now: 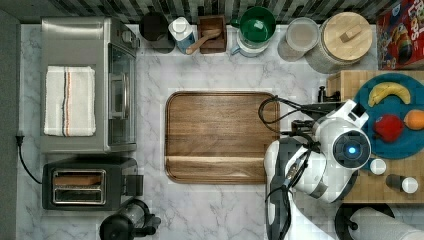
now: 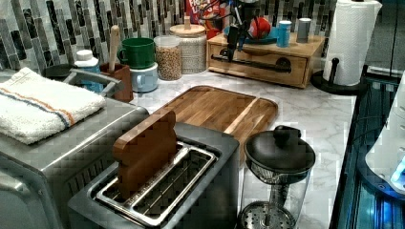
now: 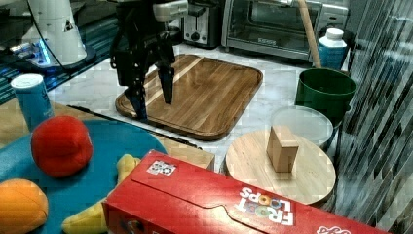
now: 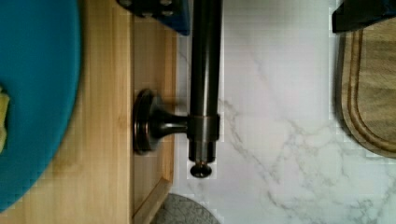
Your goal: Open the drawer.
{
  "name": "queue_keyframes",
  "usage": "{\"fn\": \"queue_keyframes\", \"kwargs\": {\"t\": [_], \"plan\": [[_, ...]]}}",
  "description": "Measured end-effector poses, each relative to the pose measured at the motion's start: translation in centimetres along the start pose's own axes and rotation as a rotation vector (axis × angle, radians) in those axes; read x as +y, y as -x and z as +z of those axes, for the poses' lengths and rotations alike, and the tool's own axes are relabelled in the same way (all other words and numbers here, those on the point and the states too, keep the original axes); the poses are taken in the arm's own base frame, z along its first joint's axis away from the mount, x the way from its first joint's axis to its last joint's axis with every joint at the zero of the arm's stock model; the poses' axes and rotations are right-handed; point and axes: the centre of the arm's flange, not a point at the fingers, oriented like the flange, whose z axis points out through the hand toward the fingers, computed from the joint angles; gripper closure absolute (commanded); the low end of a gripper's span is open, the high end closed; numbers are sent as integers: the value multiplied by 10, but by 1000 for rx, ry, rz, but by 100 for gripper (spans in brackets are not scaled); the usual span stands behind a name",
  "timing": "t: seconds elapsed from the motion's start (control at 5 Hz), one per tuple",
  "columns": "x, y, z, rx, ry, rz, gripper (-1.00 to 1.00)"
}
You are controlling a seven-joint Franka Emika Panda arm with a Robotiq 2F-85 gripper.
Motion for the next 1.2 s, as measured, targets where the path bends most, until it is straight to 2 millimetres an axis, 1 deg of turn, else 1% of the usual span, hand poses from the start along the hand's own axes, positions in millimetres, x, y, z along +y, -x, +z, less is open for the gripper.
{"fn": "queue_keyframes", "kwargs": {"t": [0.2, 0.4, 0.6, 1.0, 1.2], "plan": [[3, 9, 4, 69, 34, 8, -100], [6, 17, 8, 97, 58, 7, -100], [1, 22, 12, 96, 51, 11, -100], [-8, 27, 19, 148, 76, 70, -100], [-10, 26, 21, 145, 78, 57, -100]]}}
